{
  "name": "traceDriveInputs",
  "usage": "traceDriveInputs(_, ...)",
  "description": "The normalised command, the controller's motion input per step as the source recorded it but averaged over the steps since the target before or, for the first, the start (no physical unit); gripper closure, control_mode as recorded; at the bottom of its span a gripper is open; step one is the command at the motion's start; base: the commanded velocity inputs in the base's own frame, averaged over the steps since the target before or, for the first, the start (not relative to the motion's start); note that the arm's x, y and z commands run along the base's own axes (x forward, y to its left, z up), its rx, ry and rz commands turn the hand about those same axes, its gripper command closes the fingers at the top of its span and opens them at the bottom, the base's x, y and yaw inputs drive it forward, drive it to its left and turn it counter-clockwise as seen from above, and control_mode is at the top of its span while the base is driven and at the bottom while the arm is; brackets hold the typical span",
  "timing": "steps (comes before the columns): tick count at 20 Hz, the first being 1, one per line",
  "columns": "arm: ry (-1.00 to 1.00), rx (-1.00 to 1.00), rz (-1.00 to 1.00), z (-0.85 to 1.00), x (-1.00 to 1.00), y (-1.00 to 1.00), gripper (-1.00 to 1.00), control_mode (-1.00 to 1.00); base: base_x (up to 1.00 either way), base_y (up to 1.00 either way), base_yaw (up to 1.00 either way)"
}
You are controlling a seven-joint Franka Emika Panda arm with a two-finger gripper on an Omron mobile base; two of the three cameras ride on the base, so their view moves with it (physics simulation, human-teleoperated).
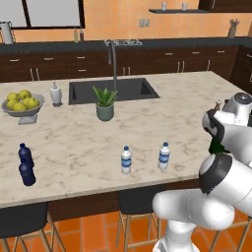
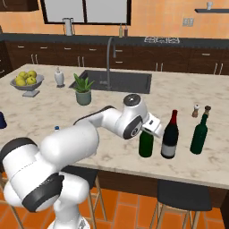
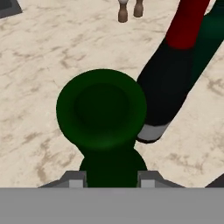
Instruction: Move the plastic bottles in the middle to the plastics group, and the glass bottles in the middle to the glass group.
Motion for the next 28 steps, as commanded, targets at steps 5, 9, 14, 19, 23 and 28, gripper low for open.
traceDriveInputs(5,0.00,0.00,0.00,-0.33,0.00,0.00,1.00,-1.00,0.00,0.00,0.00)
traceDriveInputs(9,0.00,0.00,0.00,-0.27,0.00,0.00,1.00,-1.00,0.00,0.00,0.00)
traceDriveInputs(14,0.00,0.00,0.00,-0.11,0.01,0.00,1.00,-1.00,0.00,0.00,0.00)
traceDriveInputs(19,-0.04,0.00,-0.01,0.13,0.25,0.00,1.00,-1.00,0.00,0.00,0.00)
traceDriveInputs(23,0.00,0.00,-0.02,0.00,0.45,-0.02,1.00,-1.00,0.00,0.00,0.00)
traceDriveInputs(28,-0.05,0.02,0.00,0.00,0.15,-0.09,1.00,-1.00,0.00,0.00,0.00)
